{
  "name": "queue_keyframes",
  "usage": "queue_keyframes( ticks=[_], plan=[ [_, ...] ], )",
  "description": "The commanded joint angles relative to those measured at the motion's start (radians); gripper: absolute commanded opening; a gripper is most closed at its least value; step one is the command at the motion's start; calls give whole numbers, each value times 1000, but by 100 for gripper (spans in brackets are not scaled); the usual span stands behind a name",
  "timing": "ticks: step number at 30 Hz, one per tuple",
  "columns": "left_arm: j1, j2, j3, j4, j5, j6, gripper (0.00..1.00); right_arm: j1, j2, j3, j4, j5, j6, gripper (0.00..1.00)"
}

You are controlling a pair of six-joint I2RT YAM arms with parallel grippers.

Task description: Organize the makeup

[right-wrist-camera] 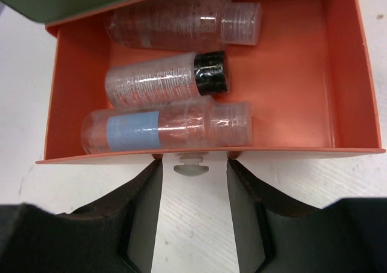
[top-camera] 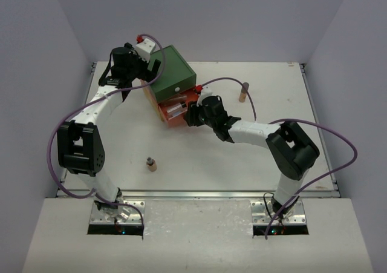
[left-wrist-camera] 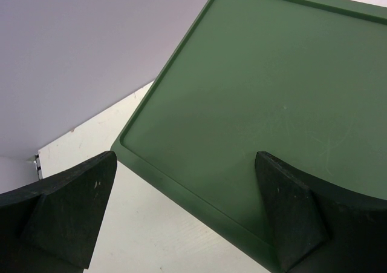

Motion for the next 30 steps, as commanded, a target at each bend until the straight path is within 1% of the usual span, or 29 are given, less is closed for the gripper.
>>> queue_keyframes(
  ticks=[1,4,6,13,23,30],
  plan=[
    [-5,72,-35,-195,2,43,100,3,21,39,173,41,40,47],
    [-4,77,-32,-191,10,41,100,3,69,95,183,49,44,47],
    [-6,79,-33,-191,12,38,100,3,132,144,186,61,49,47],
    [-4,79,-45,-189,11,51,100,3,214,240,245,106,66,47],
    [-5,77,-52,-189,15,57,100,3,271,267,297,164,82,47],
    [-4,68,-60,-187,8,67,100,3,292,272,306,168,103,47]
  ],
)
